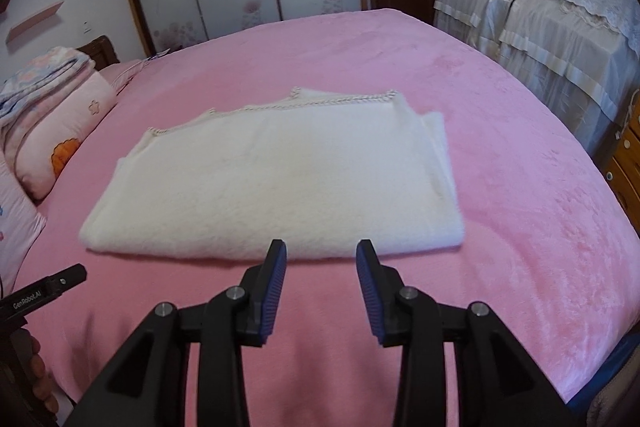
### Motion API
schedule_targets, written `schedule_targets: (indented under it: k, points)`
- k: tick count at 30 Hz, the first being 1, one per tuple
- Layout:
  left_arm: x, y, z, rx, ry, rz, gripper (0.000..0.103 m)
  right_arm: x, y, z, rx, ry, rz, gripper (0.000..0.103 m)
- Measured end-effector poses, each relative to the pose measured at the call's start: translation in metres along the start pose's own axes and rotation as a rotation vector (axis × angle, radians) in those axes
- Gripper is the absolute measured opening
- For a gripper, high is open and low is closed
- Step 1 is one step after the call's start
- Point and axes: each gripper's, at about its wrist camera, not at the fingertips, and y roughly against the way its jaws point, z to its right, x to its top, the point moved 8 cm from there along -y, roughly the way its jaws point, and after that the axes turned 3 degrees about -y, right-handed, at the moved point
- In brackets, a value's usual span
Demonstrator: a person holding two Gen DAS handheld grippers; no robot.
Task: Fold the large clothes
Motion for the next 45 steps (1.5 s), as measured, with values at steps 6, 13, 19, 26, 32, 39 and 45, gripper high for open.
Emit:
schedule_targets:
  k: [6, 13, 19, 26, 32, 39, 45]
  points:
    - [-0.013, -0.029, 0.000, -0.135, 0.079, -0.065, 0.077, -0.011, -0.019, -0.023, 0.025, 0.021, -0.057, 0.036]
    - [-0.006, -0.055, -0.005, -0.284, 0.171, -0.024, 0.077, -0.023, -0.038, -0.042, 0.044, 0.062, -0.099, 0.036]
    - [0.009, -0.087, -0.016, -0.398, 0.293, 0.029, 0.077, -0.025, -0.049, -0.044, 0.035, 0.069, -0.107, 0.036]
    - [0.036, -0.111, -0.021, -0.508, 0.396, 0.119, 0.077, -0.025, -0.061, -0.041, 0.024, 0.066, -0.109, 0.036]
    - [0.062, -0.130, -0.028, -0.521, 0.445, 0.159, 0.077, -0.023, -0.075, -0.043, 0.020, 0.074, -0.112, 0.036]
    - [0.096, -0.146, -0.026, -0.452, 0.436, 0.204, 0.077, -0.001, -0.087, -0.052, 0.015, 0.106, -0.059, 0.036]
    - [0.114, -0.130, -0.010, -0.221, 0.250, 0.259, 0.025, 0.023, -0.108, -0.066, -0.003, 0.163, -0.015, 0.036]
